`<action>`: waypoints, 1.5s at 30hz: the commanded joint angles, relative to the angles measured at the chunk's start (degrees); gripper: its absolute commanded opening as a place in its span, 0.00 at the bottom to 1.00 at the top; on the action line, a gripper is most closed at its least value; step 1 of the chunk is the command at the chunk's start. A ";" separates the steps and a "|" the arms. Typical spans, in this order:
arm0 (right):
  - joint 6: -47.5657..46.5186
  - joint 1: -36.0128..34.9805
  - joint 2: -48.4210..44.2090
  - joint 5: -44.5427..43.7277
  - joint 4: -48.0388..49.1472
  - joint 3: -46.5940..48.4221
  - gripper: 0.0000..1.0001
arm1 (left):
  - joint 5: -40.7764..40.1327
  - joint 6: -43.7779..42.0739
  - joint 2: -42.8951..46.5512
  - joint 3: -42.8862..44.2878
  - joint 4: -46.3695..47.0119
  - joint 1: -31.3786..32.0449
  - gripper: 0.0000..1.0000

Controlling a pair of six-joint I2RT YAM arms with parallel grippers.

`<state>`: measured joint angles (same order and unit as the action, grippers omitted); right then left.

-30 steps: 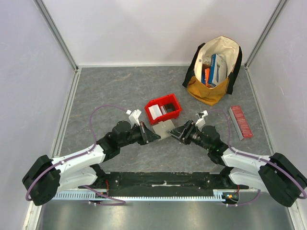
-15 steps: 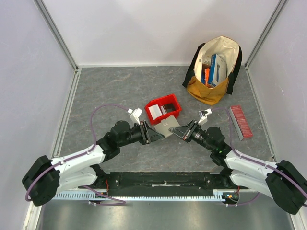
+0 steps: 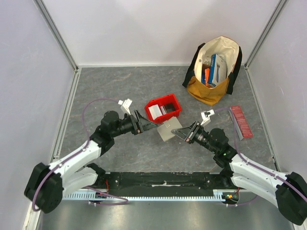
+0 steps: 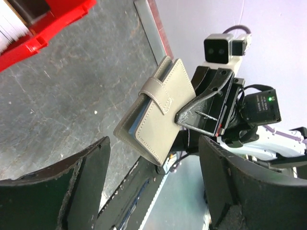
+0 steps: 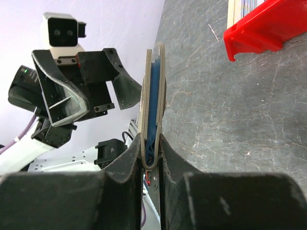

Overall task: Put the credit cards into the card holder
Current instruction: Turn over the card holder at the center of the board.

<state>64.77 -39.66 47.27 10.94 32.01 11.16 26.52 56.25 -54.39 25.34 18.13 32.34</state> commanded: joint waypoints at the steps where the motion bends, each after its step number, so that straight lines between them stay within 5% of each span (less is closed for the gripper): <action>1: -0.88 -0.42 -1.39 0.93 0.86 1.23 0.07 | 12.31 -2.37 -6.51 4.80 5.24 -0.52 0.80; 11: 0.70 -0.33 -0.51 2.68 3.67 1.41 0.07 | 16.02 -2.98 -13.37 4.80 10.17 -0.61 0.80; 26: 0.71 -0.33 -3.14 1.72 1.39 1.24 0.07 | 10.66 -11.07 -12.15 7.09 -0.89 -0.70 0.82; 33: 1.23 -0.33 -0.96 4.61 3.58 2.11 0.07 | 12.41 -9.32 -13.28 7.35 2.16 -0.70 0.82; 40: 2.02 -0.33 1.51 6.46 7.54 1.94 0.07 | 17.50 -5.36 -16.36 7.18 9.99 -0.61 0.56; 45: 2.11 -0.33 1.69 6.81 7.80 1.76 0.07 | 18.48 -5.27 -16.98 6.21 10.61 -0.70 0.52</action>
<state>66.46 -39.66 48.86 16.69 35.73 11.18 41.56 49.67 -71.29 30.63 24.62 31.59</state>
